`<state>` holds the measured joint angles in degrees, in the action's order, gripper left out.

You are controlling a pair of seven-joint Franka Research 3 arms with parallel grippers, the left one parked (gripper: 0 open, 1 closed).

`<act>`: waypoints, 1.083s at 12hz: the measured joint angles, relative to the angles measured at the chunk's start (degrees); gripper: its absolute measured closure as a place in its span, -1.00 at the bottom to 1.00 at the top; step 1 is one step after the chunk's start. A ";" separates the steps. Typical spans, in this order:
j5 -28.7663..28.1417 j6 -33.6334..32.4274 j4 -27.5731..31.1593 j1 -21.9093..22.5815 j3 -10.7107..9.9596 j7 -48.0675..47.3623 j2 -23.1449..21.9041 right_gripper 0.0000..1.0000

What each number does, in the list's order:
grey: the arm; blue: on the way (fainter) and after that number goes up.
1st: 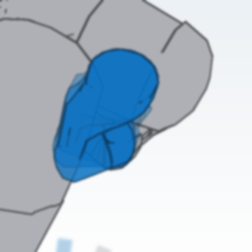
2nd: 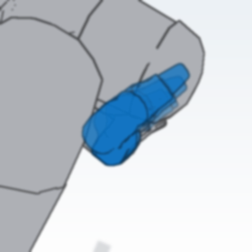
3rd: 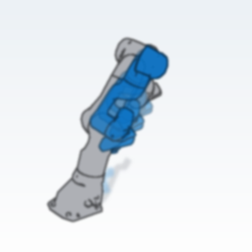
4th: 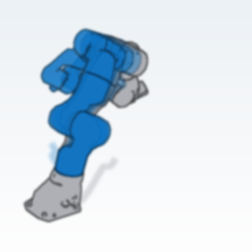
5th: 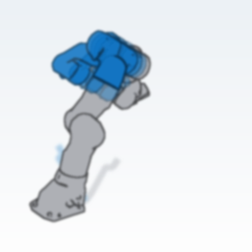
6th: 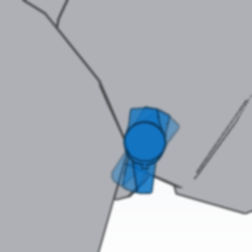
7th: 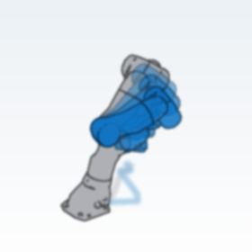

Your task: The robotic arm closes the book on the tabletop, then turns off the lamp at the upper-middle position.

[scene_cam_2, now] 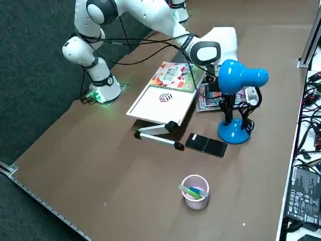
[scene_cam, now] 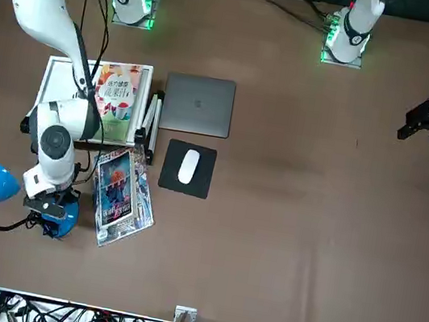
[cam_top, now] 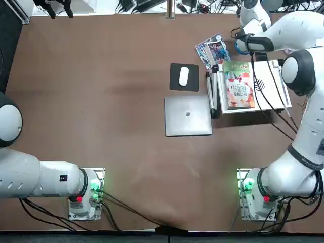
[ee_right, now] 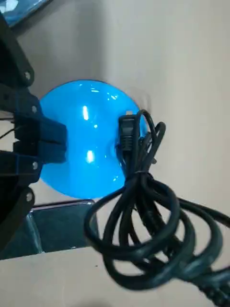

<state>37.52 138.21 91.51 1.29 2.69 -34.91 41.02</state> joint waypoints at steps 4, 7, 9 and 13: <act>0.00 0.69 1.09 -0.25 0.27 0.02 -0.04 0.96; 0.00 1.29 1.45 -0.37 0.30 0.04 -0.12 0.96; 0.00 1.42 1.48 -0.42 0.31 0.05 -0.14 0.96; 0.00 1.93 1.50 -0.61 0.31 0.09 -0.16 0.96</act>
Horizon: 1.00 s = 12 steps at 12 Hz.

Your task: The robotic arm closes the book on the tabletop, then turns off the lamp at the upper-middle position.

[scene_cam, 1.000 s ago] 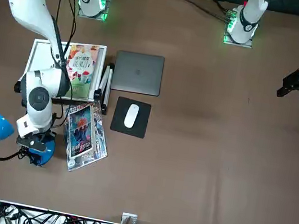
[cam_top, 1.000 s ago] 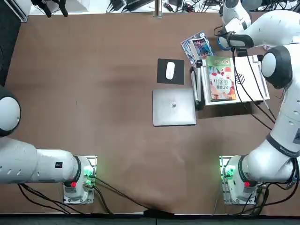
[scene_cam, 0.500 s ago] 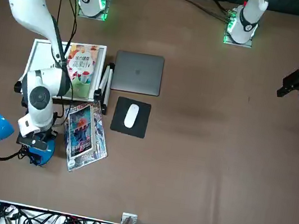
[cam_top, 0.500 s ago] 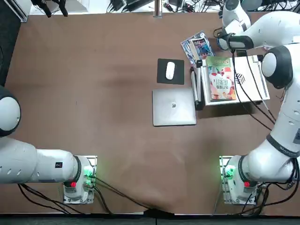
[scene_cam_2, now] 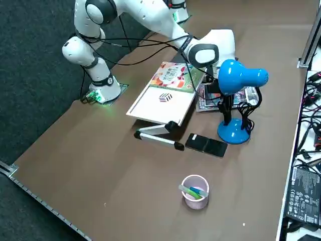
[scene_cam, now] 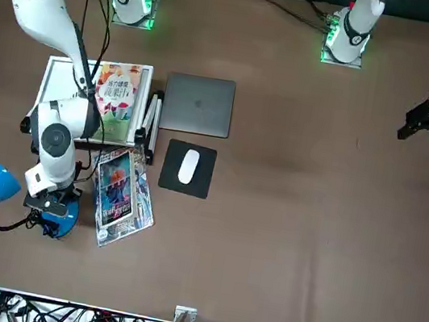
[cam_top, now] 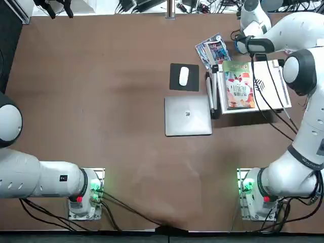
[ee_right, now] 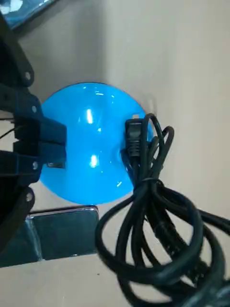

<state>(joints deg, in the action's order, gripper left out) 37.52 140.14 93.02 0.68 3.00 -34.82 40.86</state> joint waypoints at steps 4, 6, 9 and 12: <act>0.00 1.52 0.05 -0.69 0.10 0.30 -0.01 0.96; 0.00 1.66 0.13 -1.51 1.08 0.31 0.00 0.96; 0.00 1.73 0.26 -4.17 4.34 1.37 0.00 0.96; 0.00 1.85 0.26 -5.45 5.71 1.83 -0.01 0.96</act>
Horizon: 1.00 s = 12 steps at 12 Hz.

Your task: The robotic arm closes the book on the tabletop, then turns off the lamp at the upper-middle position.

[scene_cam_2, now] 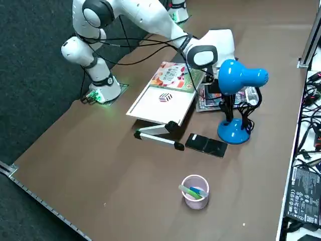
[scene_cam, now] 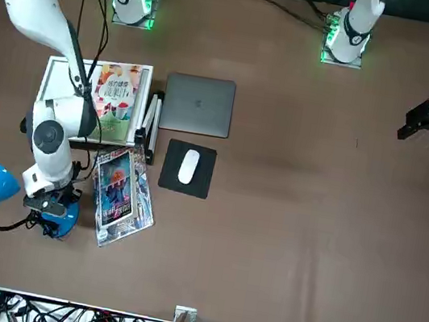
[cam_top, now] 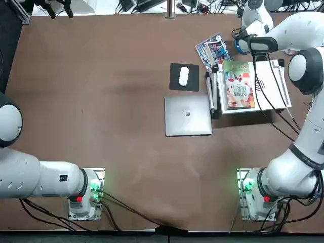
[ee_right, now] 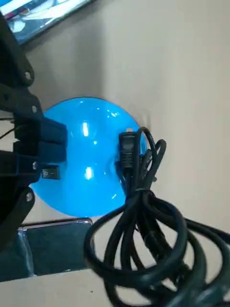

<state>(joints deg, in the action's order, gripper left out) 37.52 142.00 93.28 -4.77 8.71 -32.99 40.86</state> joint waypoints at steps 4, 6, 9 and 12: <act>0.00 0.01 0.01 -0.17 0.30 0.16 -0.04 0.96; 0.00 0.01 0.01 -0.17 0.35 0.26 -0.11 0.96; 0.00 0.01 0.01 -0.22 0.36 0.35 -0.15 0.96; 0.00 0.00 0.08 -0.38 0.35 0.39 -0.14 0.96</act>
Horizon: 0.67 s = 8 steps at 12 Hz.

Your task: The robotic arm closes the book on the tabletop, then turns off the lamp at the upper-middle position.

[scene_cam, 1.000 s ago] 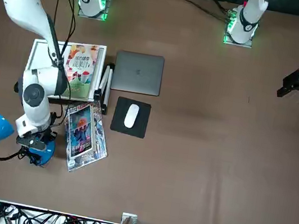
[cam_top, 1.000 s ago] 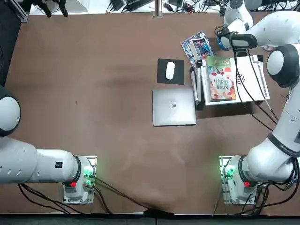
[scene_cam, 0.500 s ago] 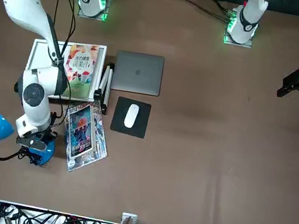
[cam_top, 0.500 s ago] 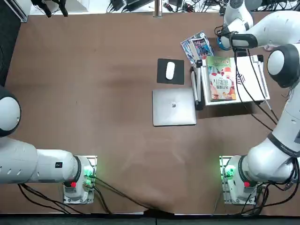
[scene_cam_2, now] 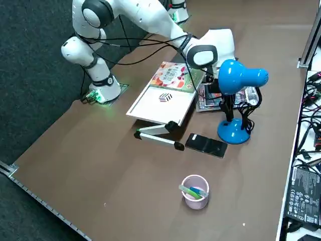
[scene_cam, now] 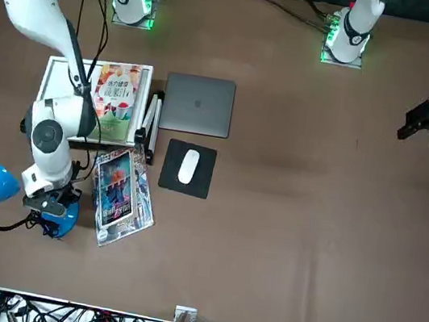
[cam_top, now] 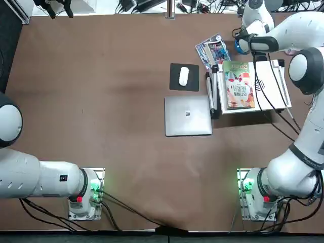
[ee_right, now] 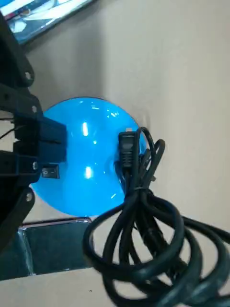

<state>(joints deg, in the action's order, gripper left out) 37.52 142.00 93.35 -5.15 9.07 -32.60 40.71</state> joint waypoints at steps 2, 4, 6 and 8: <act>0.00 0.00 0.16 -0.05 0.00 0.00 0.00 0.96; 0.00 0.00 0.45 -0.09 0.00 0.00 0.01 0.96; 0.00 0.00 0.67 -0.14 0.00 0.00 0.03 0.96; 0.00 -0.01 0.76 -0.17 0.00 0.00 0.07 0.96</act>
<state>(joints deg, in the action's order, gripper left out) 37.52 141.99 94.11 -5.32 9.07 -32.60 40.78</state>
